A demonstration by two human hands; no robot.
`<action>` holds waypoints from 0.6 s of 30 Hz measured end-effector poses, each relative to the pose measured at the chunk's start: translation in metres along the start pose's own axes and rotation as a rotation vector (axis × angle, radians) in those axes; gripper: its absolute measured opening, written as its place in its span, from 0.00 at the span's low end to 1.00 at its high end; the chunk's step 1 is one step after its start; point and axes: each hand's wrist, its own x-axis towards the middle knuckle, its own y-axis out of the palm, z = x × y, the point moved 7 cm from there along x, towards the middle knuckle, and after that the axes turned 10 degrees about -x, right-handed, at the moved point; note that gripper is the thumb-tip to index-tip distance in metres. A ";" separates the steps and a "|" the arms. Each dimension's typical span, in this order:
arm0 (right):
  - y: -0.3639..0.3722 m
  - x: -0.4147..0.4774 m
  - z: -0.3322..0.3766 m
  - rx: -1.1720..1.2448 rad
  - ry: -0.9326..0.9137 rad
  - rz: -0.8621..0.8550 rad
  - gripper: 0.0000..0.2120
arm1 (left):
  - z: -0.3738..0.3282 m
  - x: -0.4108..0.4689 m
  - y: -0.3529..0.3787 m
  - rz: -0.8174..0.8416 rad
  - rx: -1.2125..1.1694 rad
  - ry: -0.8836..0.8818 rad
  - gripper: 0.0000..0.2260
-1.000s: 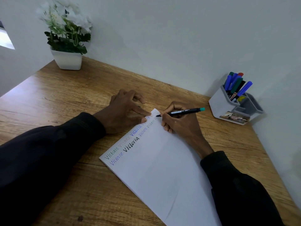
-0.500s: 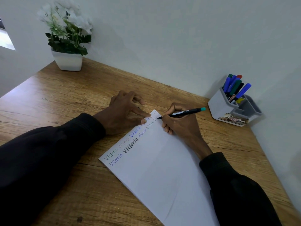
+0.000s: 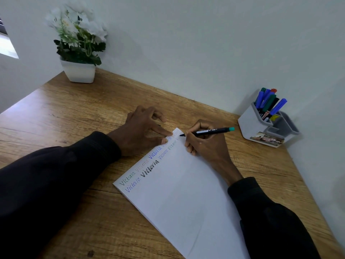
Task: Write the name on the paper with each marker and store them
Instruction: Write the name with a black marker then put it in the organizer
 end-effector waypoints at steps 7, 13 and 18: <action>-0.001 0.000 0.001 -0.049 0.017 -0.018 0.12 | 0.001 0.000 0.001 -0.006 0.013 0.001 0.11; -0.002 -0.001 -0.001 -0.021 0.031 -0.052 0.09 | 0.002 0.001 0.002 0.002 0.034 0.007 0.11; -0.001 0.000 -0.003 0.000 0.026 -0.039 0.14 | 0.003 0.001 0.001 0.000 0.031 0.005 0.11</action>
